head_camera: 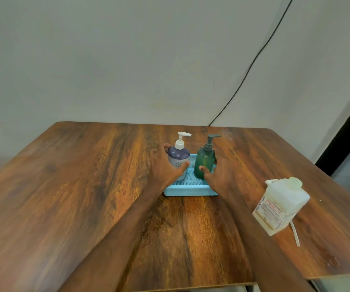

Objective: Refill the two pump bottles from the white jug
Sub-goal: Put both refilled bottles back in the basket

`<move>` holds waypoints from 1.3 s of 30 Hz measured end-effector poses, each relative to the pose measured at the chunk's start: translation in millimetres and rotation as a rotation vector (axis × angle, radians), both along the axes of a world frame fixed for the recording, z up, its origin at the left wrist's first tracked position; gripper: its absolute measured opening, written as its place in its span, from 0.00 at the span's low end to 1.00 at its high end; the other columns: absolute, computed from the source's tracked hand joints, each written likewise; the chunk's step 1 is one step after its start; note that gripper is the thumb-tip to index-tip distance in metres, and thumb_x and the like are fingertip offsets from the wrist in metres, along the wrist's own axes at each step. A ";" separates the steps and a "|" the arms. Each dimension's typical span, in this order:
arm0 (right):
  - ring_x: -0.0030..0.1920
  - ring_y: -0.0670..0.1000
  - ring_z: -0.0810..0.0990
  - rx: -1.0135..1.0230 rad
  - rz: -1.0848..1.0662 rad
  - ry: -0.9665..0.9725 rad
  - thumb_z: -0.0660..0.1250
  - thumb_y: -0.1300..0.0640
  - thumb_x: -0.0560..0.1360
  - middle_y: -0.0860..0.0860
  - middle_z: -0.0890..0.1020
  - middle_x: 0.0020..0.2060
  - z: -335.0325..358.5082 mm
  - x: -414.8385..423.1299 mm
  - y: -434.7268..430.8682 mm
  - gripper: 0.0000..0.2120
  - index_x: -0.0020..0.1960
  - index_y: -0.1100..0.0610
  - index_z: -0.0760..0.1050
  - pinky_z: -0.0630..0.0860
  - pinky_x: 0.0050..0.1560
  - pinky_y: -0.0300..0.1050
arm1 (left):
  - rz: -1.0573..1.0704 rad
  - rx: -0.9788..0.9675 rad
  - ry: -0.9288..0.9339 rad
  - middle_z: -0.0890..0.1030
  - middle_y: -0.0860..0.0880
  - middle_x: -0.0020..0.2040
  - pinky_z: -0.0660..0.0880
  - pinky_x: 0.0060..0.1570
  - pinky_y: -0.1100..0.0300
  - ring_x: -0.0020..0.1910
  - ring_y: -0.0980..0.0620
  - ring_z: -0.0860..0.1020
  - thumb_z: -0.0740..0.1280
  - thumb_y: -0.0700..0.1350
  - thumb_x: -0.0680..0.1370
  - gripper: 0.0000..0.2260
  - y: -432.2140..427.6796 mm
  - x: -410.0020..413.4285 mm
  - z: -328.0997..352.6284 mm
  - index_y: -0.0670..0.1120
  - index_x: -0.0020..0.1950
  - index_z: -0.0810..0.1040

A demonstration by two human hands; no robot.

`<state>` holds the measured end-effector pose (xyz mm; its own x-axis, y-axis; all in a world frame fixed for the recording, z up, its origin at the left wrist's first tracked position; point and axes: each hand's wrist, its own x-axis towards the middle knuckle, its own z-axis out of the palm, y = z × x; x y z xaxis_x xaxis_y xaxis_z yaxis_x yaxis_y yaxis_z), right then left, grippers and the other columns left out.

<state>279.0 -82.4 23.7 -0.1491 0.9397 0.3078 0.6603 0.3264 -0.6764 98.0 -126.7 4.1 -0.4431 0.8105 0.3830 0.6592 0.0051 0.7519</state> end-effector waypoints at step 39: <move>0.59 0.53 0.79 0.001 -0.057 0.112 0.80 0.54 0.70 0.50 0.80 0.60 -13.6 -0.9 13.5 0.28 0.67 0.53 0.74 0.74 0.53 0.41 | -0.070 0.110 -0.155 0.77 0.50 0.64 0.80 0.56 0.57 0.57 0.53 0.78 0.83 0.49 0.69 0.35 4.5 -5.4 -5.3 0.47 0.68 0.66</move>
